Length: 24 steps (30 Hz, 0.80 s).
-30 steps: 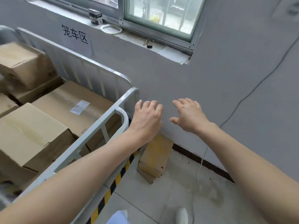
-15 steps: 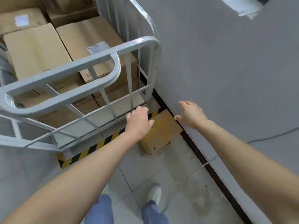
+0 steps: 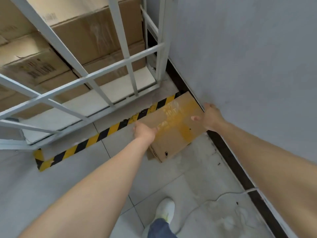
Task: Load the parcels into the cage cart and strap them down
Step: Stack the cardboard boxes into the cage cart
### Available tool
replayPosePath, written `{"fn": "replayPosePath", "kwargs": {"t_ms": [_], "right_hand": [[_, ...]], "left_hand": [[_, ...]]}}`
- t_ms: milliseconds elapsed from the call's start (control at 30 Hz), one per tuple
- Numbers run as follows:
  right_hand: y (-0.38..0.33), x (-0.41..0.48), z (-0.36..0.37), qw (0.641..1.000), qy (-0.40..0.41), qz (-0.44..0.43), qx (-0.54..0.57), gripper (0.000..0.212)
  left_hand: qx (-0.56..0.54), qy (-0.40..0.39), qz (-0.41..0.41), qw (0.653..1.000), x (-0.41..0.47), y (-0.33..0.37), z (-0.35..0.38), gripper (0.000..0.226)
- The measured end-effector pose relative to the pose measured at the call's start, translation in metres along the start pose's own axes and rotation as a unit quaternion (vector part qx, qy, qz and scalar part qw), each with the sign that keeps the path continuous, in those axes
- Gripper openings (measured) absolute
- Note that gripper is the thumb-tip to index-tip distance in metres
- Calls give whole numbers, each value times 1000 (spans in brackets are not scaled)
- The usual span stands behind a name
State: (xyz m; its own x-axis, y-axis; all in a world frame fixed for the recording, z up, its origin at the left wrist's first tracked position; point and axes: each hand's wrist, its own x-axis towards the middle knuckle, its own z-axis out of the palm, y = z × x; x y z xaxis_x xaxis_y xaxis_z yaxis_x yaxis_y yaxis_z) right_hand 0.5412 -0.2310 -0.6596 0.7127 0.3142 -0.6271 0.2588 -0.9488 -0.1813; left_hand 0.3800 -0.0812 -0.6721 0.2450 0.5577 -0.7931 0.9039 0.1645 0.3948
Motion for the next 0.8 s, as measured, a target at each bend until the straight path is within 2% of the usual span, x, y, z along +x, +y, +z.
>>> {"fn": "replayPosePath", "kwargs": {"t_ms": [133, 300, 433, 533, 700, 800], "right_hand": [[10, 38, 31, 999, -4, 16, 34, 96], [18, 64, 50, 988, -23, 64, 140, 126], [15, 51, 59, 978, -18, 136, 160, 121], [9, 34, 61, 972, 20, 158, 174, 114], [-10, -17, 19, 958, 56, 154, 234, 107], [-19, -66, -22, 942, 63, 150, 293, 104]], "left_hand": [[-91, -17, -79, 993, 39, -9, 25, 82], [-192, -71, -145, 968, 64, -22, 43, 85], [-196, -52, -172, 964, 63, -28, 41, 100], [-177, -40, -173, 968, 49, -30, 27, 101], [-176, -30, -135, 975, -1, -8, -19, 111], [-169, -31, -105, 980, -52, 15, -52, 110]]}}
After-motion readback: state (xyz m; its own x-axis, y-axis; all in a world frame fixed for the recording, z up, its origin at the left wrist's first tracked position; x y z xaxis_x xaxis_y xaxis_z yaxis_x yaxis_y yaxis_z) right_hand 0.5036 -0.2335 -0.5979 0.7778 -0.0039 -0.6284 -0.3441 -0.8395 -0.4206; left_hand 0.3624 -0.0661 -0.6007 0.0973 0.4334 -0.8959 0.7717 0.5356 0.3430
